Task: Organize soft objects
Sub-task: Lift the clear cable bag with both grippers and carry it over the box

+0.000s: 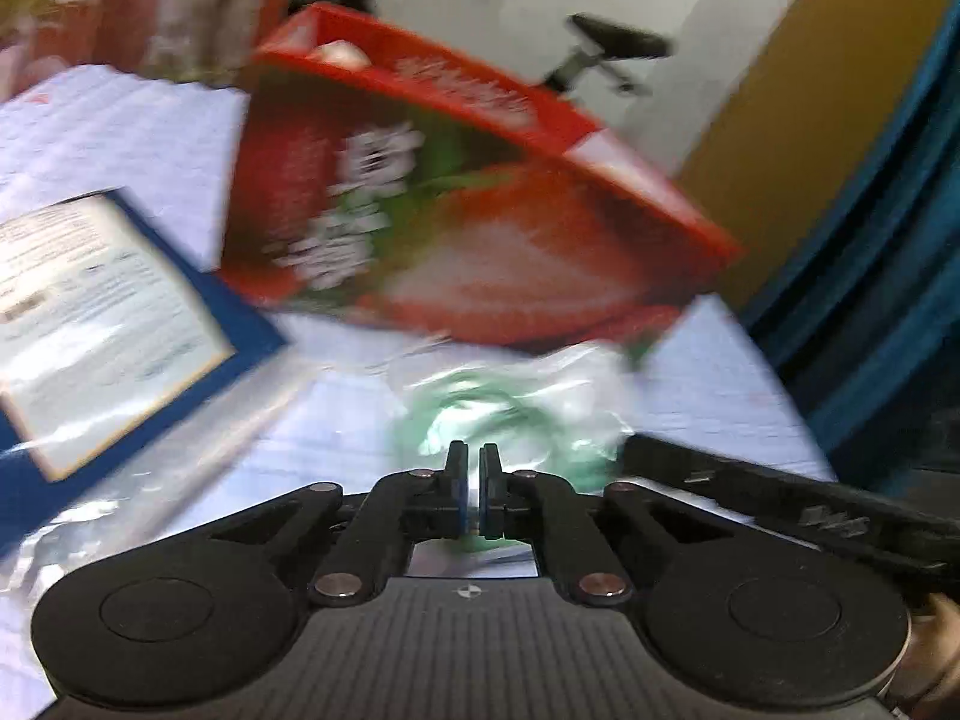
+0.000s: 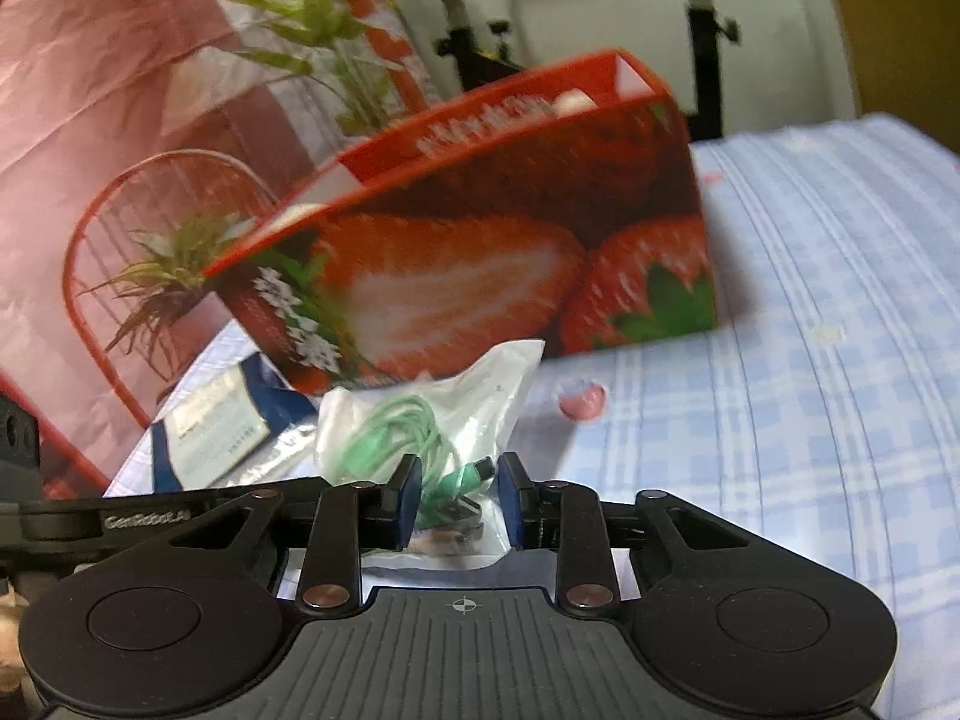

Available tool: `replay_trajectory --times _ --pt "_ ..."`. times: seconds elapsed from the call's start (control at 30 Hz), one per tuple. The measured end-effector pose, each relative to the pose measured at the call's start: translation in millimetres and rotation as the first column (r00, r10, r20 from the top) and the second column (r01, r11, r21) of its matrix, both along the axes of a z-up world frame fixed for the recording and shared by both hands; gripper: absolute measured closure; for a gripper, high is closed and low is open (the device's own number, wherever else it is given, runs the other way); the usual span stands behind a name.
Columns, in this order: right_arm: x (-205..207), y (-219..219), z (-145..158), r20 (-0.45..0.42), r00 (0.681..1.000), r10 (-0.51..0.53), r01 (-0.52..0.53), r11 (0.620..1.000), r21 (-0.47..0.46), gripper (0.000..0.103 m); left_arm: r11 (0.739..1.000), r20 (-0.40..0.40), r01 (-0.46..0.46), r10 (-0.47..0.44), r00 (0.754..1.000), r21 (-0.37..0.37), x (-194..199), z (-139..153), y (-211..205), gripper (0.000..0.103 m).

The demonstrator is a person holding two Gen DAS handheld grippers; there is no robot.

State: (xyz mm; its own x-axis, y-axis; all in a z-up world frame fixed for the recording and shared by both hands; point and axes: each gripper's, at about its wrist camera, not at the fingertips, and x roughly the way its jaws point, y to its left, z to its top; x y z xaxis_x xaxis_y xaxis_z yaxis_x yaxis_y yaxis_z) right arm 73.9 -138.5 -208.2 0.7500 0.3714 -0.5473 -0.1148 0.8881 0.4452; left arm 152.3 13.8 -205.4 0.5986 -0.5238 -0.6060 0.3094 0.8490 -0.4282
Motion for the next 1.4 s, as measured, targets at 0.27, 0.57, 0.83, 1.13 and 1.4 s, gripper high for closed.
replay_trajectory --times 0.27,0.57,0.83,1.13,1.4 --pt "6.7 21.6 1.7 -0.034 0.998 0.051 -0.054 0.994 -0.096 0.084 0.984 0.016 -0.094 0.093 0.996 0.153 -1.0 -0.4 4.1 0.097" --pt "8.1 11.7 -16.6 -0.077 0.997 0.016 -0.021 0.998 -0.063 0.084 0.973 -0.022 -0.126 0.132 0.991 0.193 19.9 -7.3 18.7 0.066" --pt "6.0 1.6 -18.9 -0.066 0.998 0.0 -0.004 0.998 -0.062 0.084 0.985 -0.033 -0.081 0.087 0.996 0.152 29.4 -7.6 10.9 0.067" --pt "2.2 -15.6 -25.1 -0.081 0.996 -0.031 0.028 0.999 -0.035 0.098 0.98 -0.023 -0.035 0.04 0.999 0.195 36.7 -12.4 -9.4 0.06" --pt "4.4 -22.7 -22.8 -0.096 0.993 -0.07 0.076 0.995 0.061 0.072 0.992 -0.082 0.014 -0.003 0.997 0.124 46.3 -15.0 -16.9 0.069"
